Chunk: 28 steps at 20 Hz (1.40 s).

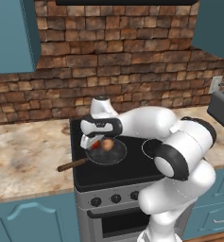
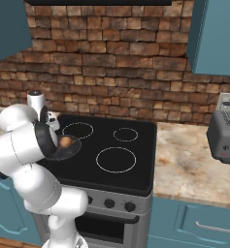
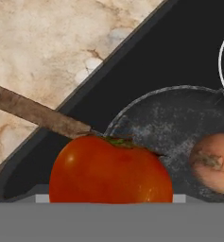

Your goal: Place the pan on the front left burner on the stove. Then place the tomato and the onion in the pan and turn on the front left burner.

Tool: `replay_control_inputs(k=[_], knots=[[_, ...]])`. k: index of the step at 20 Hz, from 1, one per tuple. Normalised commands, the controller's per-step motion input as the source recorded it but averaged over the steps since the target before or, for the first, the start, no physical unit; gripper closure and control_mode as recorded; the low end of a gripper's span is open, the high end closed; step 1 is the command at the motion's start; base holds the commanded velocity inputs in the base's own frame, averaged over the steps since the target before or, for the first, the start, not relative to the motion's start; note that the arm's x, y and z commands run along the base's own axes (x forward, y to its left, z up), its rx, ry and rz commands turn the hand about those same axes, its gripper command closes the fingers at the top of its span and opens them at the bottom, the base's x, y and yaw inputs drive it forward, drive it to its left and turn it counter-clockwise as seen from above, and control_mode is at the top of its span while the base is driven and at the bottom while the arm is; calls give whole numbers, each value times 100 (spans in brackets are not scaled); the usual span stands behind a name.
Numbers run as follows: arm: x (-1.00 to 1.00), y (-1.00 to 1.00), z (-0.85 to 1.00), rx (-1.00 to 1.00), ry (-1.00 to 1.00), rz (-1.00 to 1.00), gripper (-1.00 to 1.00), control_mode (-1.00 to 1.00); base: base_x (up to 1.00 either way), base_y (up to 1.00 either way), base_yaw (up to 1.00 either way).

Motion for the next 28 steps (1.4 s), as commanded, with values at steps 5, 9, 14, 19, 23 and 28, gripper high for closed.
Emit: replay_control_inputs(k=[5,9,14,19,23,28], knots=[[-5,-34,-9,-5,4,-15,100,-100,0,0,0],[0,-27,-21,-1,8,-17,100,-100,0,0,0],[2,-14,-32,0,11,-15,100,-100,0,0,0],[4,-4,-38,0,10,-13,100,-100,0,0,0],[3,-4,-34,0,10,-13,100,-100,0,0,0],[10,-6,-26,0,9,-13,100,-100,0,0,0]])
